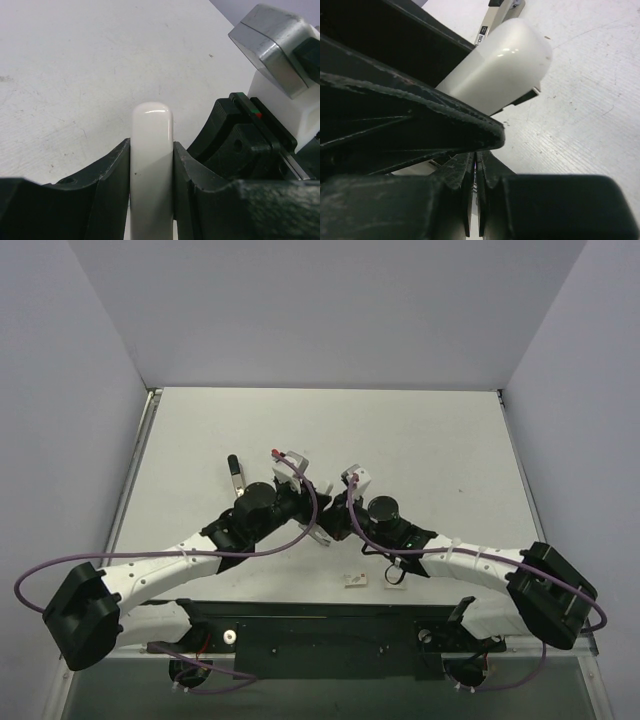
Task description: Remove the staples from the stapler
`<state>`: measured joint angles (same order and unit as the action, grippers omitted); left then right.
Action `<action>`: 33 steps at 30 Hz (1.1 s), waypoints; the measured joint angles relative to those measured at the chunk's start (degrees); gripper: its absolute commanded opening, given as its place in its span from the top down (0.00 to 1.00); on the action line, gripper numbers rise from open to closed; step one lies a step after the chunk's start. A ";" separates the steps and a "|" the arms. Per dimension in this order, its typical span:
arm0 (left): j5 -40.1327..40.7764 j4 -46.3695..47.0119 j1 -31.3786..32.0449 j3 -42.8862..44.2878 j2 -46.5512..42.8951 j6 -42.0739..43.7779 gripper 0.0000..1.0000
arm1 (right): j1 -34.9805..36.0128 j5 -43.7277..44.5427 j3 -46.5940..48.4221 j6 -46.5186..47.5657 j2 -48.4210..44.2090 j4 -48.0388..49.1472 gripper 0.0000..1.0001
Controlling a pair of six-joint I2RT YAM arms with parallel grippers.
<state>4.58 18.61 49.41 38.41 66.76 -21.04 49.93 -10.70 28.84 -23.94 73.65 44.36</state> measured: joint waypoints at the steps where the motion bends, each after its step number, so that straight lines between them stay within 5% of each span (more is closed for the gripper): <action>1: -0.13 0.13 -0.22 0.00 0.37 0.00 1.00 | -0.04 -0.42 0.00 -0.37 0.57 0.76 1.00; 14: -1.07 6.03 -3.52 0.02 6.56 -0.85 1.00 | -0.11 -5.68 0.04 -5.29 9.20 8.87 1.00; 33: -0.74 8.61 -3.72 0.04 10.29 -0.83 1.00 | -0.94 -4.26 0.66 -4.17 9.57 6.97 1.00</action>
<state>3.84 27.22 45.69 38.46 77.06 -21.87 48.99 -14.96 29.50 -28.12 83.22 51.33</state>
